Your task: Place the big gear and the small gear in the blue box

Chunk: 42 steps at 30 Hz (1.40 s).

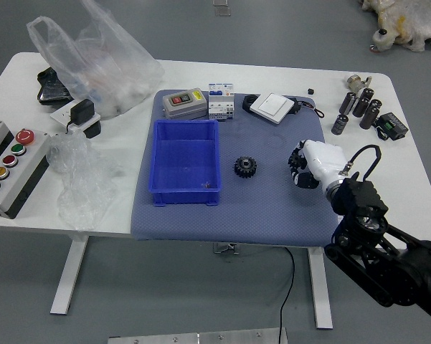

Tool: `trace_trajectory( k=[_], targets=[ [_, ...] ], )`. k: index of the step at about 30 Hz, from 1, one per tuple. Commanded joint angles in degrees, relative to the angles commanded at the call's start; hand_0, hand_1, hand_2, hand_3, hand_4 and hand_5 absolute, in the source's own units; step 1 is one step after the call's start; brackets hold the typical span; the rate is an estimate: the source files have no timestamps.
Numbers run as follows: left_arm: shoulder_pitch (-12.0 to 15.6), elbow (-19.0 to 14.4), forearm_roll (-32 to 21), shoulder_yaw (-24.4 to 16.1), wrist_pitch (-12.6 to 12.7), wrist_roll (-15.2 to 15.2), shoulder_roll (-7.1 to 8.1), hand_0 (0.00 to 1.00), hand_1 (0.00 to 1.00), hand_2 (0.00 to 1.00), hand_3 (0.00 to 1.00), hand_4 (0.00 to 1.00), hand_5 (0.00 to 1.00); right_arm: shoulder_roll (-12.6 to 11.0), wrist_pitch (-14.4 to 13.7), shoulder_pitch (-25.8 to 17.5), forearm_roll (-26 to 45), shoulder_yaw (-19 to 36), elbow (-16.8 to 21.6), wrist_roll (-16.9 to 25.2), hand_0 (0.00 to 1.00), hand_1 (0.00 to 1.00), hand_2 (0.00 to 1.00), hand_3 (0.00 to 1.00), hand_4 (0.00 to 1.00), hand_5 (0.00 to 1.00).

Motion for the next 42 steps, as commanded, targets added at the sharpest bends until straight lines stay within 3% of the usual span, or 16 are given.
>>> trace_trajectory(
  k=[4,16,17,18,23,24,29,30,35,36,41,42],
  targets=[
    [0.1,0.0,0.1,-0.1,0.0,0.2,-0.03,0.625,0.577,0.549,0.683,0.719,0.277,0.9,-0.3,4.6,1.1,-4.0,0.5,0.4,0.248,0.375,0.407,0.511,0.477,0.006],
    [0.3,0.0,0.3,-0.3,0.1,0.7,0.17,0.625,0.577,0.549,0.682,0.718,0.277,7.3,-4.5,19.0,7.6,-17.7,-2.6,4.3,0.258,0.398,0.402,0.510,0.483,0.007],
    [0.3,0.0,0.4,-0.4,0.1,0.8,0.18,0.625,0.577,0.549,0.682,0.718,0.277,7.6,-4.9,19.5,8.1,-18.5,-2.9,4.6,0.258,0.398,0.402,0.510,0.483,0.007],
    [0.4,0.0,0.5,-0.6,0.1,1.0,0.20,0.625,0.577,0.549,0.682,0.718,0.278,8.0,-5.3,20.0,8.6,-19.5,-3.5,5.2,0.351,0.501,0.529,0.520,0.547,0.002],
    [0.5,0.0,0.8,-1.0,0.2,1.3,0.22,0.625,0.577,0.549,0.682,0.718,0.278,9.3,-5.9,20.8,10.2,-23.4,-6.4,7.0,0.351,0.501,0.529,0.520,0.547,0.002],
    [0.5,0.0,0.9,-1.0,0.2,1.4,0.21,0.625,0.577,0.549,0.683,0.718,0.279,9.5,-5.9,20.8,10.1,-24.0,-6.8,7.2,0.485,0.650,0.643,0.521,0.506,0.007],
    [0.4,0.0,0.9,-1.0,0.2,1.4,0.14,0.625,0.577,0.549,0.683,0.718,0.279,10.1,-5.4,20.9,8.0,-25.7,-8.4,7.8,0.485,0.650,0.643,0.521,0.506,0.007],
    [0.4,0.0,0.9,-1.0,0.2,1.4,0.12,0.625,0.577,0.549,0.683,0.718,0.279,10.3,-5.0,21.0,7.5,-25.8,-8.6,7.8,0.703,0.767,0.758,0.526,0.517,0.005],
    [0.3,0.0,0.8,-0.8,0.1,1.2,0.10,0.625,0.577,0.549,0.683,0.718,0.279,10.4,-2.6,20.8,6.5,-26.5,-9.6,7.4,0.703,0.767,0.758,0.526,0.517,0.005],
    [0.3,0.0,0.8,-0.8,0.1,1.2,0.09,0.625,0.577,0.549,0.683,0.718,0.279,10.5,-1.9,20.6,6.4,-26.6,-9.8,7.2,0.809,0.837,0.833,0.581,0.567,0.002],
    [0.3,0.0,0.9,-0.7,0.1,1.2,0.08,0.625,0.577,0.549,0.683,0.718,0.279,10.5,0.5,20.2,6.3,-26.8,-10.7,6.5,0.809,0.837,0.833,0.581,0.567,0.002],
    [0.3,0.0,0.9,-0.7,0.1,1.2,0.09,0.625,0.576,0.549,0.683,0.718,0.278,10.5,0.7,20.2,6.3,-26.8,-10.9,6.4,0.901,0.924,0.933,0.750,0.519,0.162]
  ],
)
